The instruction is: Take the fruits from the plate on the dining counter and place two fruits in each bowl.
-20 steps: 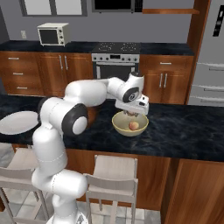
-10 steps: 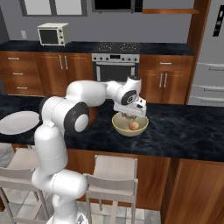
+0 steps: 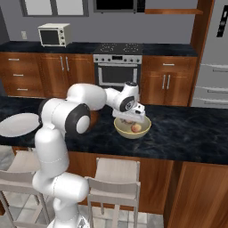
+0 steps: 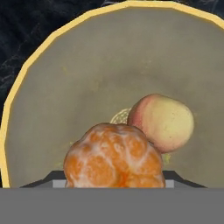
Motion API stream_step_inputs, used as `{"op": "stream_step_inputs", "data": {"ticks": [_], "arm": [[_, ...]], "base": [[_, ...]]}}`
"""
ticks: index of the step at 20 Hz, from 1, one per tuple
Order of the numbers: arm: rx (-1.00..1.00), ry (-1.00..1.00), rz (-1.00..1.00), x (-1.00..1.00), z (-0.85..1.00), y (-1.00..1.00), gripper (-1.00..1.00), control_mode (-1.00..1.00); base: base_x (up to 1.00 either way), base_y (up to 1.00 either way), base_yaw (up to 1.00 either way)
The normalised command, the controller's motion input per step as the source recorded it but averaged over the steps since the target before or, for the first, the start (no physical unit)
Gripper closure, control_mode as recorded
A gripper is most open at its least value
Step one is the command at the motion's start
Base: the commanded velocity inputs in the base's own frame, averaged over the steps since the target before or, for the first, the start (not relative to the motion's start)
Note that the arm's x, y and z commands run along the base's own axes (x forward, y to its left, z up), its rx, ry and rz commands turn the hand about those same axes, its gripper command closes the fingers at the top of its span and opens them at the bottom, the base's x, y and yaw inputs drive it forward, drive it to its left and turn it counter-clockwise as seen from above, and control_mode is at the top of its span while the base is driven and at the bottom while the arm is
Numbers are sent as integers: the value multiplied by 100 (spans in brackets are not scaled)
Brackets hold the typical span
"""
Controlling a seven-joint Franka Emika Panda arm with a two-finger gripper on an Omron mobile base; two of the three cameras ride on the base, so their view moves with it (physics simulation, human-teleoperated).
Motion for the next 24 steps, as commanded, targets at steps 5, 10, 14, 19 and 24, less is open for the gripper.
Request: {"op": "stream_step_inputs", "data": {"ticks": [5, 10, 14, 19, 24], "arm": [[-3, 0, 0, 0, -6, 21, 100, -100], [0, 0, -2, -6, 0, 3, 100, -100], [0, 0, -1, -1, -1, 14, 100, -100], [0, 0, 0, 0, -1, 15, -100, -100], [0, 0, 0, 0, 0, 0, -100, -100]], "base": [[0, 0, 0], [0, 0, 0], [0, 0, 0], [0, 0, 0], [0, 0, 0]]}}
